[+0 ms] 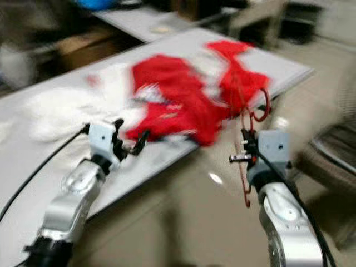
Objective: Hang hanger
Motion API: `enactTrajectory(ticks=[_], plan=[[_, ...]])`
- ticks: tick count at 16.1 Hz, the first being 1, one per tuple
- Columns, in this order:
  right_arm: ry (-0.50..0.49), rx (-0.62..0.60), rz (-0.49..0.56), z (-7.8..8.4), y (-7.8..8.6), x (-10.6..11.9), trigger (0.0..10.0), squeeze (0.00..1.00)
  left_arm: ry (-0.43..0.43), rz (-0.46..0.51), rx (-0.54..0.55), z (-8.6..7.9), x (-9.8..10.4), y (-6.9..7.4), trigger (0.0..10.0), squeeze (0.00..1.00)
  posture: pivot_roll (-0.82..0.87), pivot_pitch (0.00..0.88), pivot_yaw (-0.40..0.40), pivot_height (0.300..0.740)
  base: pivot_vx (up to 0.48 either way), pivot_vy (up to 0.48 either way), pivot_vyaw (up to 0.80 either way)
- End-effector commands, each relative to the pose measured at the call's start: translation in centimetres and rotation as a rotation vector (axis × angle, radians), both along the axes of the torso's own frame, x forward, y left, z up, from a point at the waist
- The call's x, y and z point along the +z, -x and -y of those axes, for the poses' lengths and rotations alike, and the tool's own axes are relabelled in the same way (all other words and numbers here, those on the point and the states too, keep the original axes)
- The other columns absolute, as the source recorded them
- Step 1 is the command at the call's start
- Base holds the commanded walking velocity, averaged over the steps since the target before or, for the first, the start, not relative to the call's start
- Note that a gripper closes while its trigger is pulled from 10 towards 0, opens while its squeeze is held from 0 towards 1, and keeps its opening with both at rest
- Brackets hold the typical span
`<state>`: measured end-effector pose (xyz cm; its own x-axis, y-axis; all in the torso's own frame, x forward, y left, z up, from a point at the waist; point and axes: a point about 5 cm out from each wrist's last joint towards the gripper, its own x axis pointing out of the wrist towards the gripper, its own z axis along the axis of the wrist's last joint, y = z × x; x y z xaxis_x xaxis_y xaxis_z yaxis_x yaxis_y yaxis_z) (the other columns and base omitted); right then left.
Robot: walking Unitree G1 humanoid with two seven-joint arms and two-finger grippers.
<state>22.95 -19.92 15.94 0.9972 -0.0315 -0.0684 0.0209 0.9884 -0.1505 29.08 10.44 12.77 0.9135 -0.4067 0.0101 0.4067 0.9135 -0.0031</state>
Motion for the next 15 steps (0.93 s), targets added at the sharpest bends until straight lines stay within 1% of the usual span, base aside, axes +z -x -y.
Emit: enactTrajectory(ticks=[1,3,4,9,12,13,14,15], plan=[[0.033,0.023,0.010,-0.3,-0.2,0.4,10.0,0.00,0.009,-0.012,0.026,-0.5,-0.1,0.0,10.0,0.00,-0.19,0.007,0.098,0.740,0.000,0.000,0.00],[0.021,0.036,0.020,-0.5,-0.5,0.7,10.0,0.00,0.014,-0.005,0.050,-0.8,0.0,-0.1,10.0,0.00,-0.18,0.003,0.087,0.740,0.000,0.000,0.00],[0.083,0.066,0.030,-0.6,-0.8,1.1,10.0,0.00,0.010,0.002,0.072,-1.0,0.1,0.0,10.0,0.00,-0.18,0.001,0.076,0.740,0.000,-0.480,0.00],[0.100,0.056,0.029,0.5,-1.2,1.3,10.0,0.00,0.014,0.006,0.089,-0.7,0.1,0.1,10.0,0.00,-0.18,0.000,0.059,0.740,0.000,-0.480,0.80],[0.115,0.036,0.016,1.2,-1.4,1.3,10.0,0.00,-0.008,0.009,0.093,-0.4,0.1,-0.1,10.0,0.00,-0.18,0.000,0.062,0.740,0.000,-0.480,0.80],[0.130,0.030,0.012,1.3,-1.3,1.2,10.0,0.00,-0.016,0.006,0.090,-0.2,0.0,-0.1,10.0,0.00,-0.18,0.000,0.062,0.740,0.000,-0.480,0.62],[0.134,0.022,0.007,1.5,-1.3,1.1,10.0,0.00,-0.029,0.010,0.086,-0.1,0.0,0.0,10.0,0.00,-0.18,0.000,0.062,0.740,0.000,-0.480,0.00],[0.120,0.010,0.004,1.6,-1.3,1.0,10.0,0.00,-0.021,0.006,0.087,-0.1,0.0,-0.1,10.0,0.00,-0.18,0.002,0.065,0.740,0.000,0.000,0.00]])
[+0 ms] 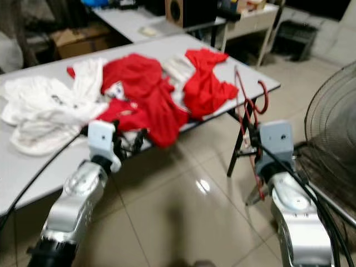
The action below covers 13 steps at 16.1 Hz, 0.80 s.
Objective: Hang hanger
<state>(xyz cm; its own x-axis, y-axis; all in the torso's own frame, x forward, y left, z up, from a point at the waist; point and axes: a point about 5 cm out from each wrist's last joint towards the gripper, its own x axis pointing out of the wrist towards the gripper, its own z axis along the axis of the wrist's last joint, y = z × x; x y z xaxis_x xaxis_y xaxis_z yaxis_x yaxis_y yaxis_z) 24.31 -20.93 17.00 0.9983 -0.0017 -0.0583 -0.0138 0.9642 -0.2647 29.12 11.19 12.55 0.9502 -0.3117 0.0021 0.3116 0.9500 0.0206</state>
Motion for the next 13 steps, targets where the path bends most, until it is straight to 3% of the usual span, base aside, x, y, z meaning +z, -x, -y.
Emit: enactTrajectory(ticks=[1,3,5,6,7,13], plan=[[0.020,-0.031,-0.021,0.7,0.0,-0.3,10.0,0.00,0.011,0.002,-0.012,0.6,0.2,-0.1,10.0,0.00,-0.18,0.003,0.066,0.740,0.000,0.000,0.00],[0.122,-0.026,-0.026,0.4,0.0,-0.6,10.0,0.00,0.002,0.005,-0.006,0.4,0.3,-0.3,10.0,0.00,-0.18,0.006,0.067,0.740,0.000,0.000,0.00],[0.079,-0.001,-0.057,0.1,0.0,-1.1,10.0,0.00,-0.001,0.006,-0.001,0.1,0.4,-0.4,10.0,0.00,-0.18,0.007,0.068,0.740,0.000,0.000,0.00],[-0.041,0.000,-0.051,-0.2,0.3,-1.1,10.0,0.00,0.005,0.007,0.002,-0.1,0.5,-0.5,10.0,0.00,-0.17,0.010,0.077,0.740,0.300,0.000,0.00],[-0.086,-0.012,-0.045,-0.2,0.3,-1.1,10.0,0.00,0.003,0.007,0.003,-0.1,0.5,-0.5,10.0,0.00,-0.17,0.010,0.077,0.740,0.307,0.000,0.00],[-0.068,0.001,-0.040,-0.5,0.5,-1.1,10.0,0.00,-0.001,0.005,0.005,-0.2,0.6,-0.6,10.0,0.00,-0.16,0.020,0.079,0.740,0.328,0.000,-0.11]])
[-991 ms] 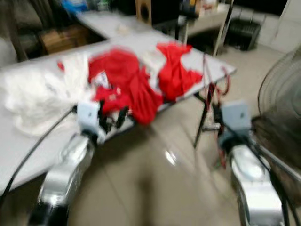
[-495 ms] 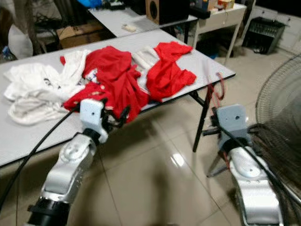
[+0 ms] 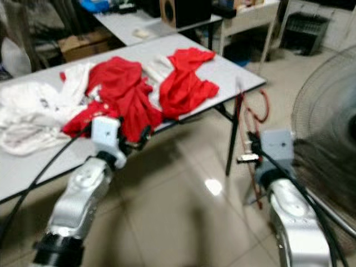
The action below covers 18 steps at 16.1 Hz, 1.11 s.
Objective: Hang hanger
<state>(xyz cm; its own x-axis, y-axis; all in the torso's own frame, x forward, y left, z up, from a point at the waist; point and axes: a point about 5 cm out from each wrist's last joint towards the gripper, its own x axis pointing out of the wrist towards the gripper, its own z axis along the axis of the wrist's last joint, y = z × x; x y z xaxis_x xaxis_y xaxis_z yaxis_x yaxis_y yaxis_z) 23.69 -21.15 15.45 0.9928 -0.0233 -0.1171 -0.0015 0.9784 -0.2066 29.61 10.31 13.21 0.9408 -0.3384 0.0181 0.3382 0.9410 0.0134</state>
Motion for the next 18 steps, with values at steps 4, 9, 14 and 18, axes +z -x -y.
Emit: enactTrajectory(ticks=[4,9,14,18], plan=[[-0.013,0.013,0.023,-0.5,-0.1,0.5,10.0,0.00,-0.016,-0.009,0.034,-1.1,-0.1,-0.2,10.0,0.00,-0.16,0.020,0.082,0.740,0.334,0.000,0.00],[0.026,0.112,0.033,-1.7,-0.4,1.0,10.0,0.00,-0.038,0.038,0.065,-1.7,0.6,-0.6,10.0,0.00,-0.18,0.012,0.074,0.740,0.333,0.000,0.48],[-0.025,0.163,0.052,-2.5,0.0,0.9,10.0,0.00,-0.079,0.050,0.057,-2.5,0.9,-0.9,10.0,0.00,-0.17,0.010,0.091,0.740,0.063,0.000,0.09],[-0.022,0.134,0.068,-2.4,0.1,1.0,10.0,0.00,-0.184,0.019,0.015,-4.1,0.5,-1.7,7.3,0.00,-0.18,0.005,0.114,0.740,0.000,0.000,0.00]])
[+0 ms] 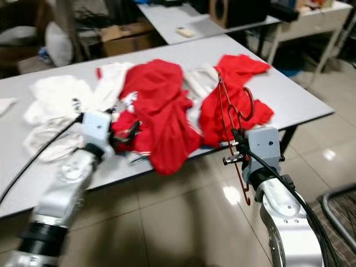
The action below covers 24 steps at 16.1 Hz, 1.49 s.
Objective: Hang hanger
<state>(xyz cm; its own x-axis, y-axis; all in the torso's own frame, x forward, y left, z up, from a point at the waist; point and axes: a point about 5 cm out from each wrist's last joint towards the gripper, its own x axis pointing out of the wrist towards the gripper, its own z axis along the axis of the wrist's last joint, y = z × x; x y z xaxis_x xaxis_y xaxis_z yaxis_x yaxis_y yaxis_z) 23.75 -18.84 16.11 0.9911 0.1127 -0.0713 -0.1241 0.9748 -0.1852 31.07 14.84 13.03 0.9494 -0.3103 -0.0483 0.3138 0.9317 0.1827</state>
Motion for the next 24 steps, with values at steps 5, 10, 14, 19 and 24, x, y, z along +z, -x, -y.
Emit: enactTrajectory(ticks=[5,10,14,19,24], plan=[[-0.009,-0.011,0.023,-0.1,0.3,0.1,10.0,0.00,-0.143,-0.009,-0.169,-2.4,1.8,-1.8,4.2,0.00,-0.17,0.000,0.127,0.740,0.000,0.000,0.00],[-0.018,-0.004,0.032,-0.5,0.0,0.0,10.0,0.00,-0.392,-0.087,-0.285,-3.1,0.5,-3.8,10.0,0.00,-0.17,0.000,0.140,0.740,0.000,0.000,0.00],[-0.020,-0.001,0.037,-0.6,-0.1,-0.1,10.0,0.00,-0.444,-0.119,-0.307,-4.0,0.4,-4.5,3.9,0.00,-0.16,0.000,0.140,0.740,0.000,0.000,0.00],[-0.021,0.003,0.040,-0.8,-0.1,-0.2,10.0,0.00,-0.422,-0.133,-0.339,-4.4,0.3,-4.7,0.0,0.00,-0.16,0.000,0.141,0.740,0.000,0.000,0.00],[-0.018,0.006,0.044,-0.7,-0.2,-0.1,10.0,0.00,-0.424,-0.145,-0.312,-4.8,0.0,-5.0,0.0,0.00,-0.16,0.000,0.136,0.740,0.000,0.000,0.00]])
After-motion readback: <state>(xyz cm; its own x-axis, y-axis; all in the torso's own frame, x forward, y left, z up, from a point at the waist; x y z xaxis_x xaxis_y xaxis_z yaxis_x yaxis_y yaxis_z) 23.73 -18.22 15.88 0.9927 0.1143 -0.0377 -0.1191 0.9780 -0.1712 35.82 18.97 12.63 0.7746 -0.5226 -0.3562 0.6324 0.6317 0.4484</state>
